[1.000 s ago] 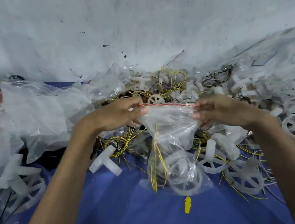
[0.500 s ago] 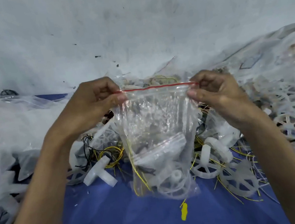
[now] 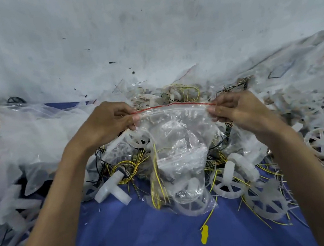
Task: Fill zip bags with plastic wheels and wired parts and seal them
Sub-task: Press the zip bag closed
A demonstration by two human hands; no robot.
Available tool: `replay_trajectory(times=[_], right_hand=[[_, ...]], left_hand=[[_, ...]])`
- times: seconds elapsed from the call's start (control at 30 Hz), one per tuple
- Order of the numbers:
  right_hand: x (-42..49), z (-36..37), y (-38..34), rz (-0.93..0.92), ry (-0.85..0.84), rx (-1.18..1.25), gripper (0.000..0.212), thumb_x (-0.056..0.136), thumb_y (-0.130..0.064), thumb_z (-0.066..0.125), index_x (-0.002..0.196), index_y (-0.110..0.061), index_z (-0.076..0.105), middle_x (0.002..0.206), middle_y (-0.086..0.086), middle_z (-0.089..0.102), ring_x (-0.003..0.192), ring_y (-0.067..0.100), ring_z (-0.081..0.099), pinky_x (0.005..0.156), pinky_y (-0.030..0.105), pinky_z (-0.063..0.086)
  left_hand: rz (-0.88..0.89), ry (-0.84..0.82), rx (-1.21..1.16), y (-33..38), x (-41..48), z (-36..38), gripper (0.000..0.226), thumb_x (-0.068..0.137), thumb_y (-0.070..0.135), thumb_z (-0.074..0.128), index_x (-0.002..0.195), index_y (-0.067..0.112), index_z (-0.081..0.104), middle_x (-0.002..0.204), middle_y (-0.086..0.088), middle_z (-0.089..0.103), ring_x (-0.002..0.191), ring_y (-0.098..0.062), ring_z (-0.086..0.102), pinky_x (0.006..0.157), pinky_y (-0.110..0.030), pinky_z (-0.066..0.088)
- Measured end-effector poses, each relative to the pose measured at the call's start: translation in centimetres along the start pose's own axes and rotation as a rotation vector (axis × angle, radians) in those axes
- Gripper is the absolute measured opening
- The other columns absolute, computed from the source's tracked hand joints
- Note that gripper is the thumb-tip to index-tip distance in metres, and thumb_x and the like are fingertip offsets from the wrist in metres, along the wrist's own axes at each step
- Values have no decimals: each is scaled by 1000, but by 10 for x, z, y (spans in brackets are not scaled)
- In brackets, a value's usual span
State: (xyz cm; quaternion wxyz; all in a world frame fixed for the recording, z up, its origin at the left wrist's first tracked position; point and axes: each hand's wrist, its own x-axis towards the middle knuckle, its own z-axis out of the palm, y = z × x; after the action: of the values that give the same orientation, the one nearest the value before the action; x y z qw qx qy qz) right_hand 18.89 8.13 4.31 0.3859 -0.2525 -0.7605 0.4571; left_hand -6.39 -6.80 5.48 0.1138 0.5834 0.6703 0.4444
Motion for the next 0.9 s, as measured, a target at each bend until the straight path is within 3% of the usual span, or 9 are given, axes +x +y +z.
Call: replay_trajectory(times=[0.17,0.3,0.47,0.63,0.73,0.9], right_hand=[[-3,-8,-1,-8,-78,-107,12,79,-18,67,67,-16,68,64,-2,70,61,7,65,59,13,50],[-8,-7,-8,-132,-60,-38,14,73,-28,66,73,-14,68,69,-1,70,66,9,65,67,16,52],[-12,-3,-11,-258,-2,-239,13,86,-15,63,75,-10,67,72,2,67,71,9,62,69,15,47],[-13,2,-14,-231,-22,-257,10,82,-27,65,83,-18,69,74,-2,66,67,6,61,62,13,49],[-12,8,-11,-250,-16,-287,9,84,-18,65,83,-11,70,71,2,64,63,9,59,60,19,48],[-14,11,-13,-287,-29,-258,12,86,-9,63,75,-12,65,67,-1,59,64,6,56,62,11,42]], left_hand=[[-35,34,81,4,3,2,12,84,18,68,74,24,66,71,2,70,70,-13,68,81,-35,54],[-57,126,77,6,1,2,20,85,11,67,71,25,63,68,3,67,60,-4,62,76,-33,54],[-4,202,135,16,-3,-1,20,83,16,70,69,28,63,72,-1,68,66,-10,59,64,-21,45],[40,112,60,17,-7,-3,9,83,24,70,76,29,67,72,14,65,70,4,57,70,-19,42],[39,59,37,12,-6,-3,6,84,26,68,79,30,68,74,16,65,73,4,58,72,-20,43],[67,12,50,10,-4,5,2,84,27,67,82,26,69,81,8,66,66,9,56,58,-3,38]])
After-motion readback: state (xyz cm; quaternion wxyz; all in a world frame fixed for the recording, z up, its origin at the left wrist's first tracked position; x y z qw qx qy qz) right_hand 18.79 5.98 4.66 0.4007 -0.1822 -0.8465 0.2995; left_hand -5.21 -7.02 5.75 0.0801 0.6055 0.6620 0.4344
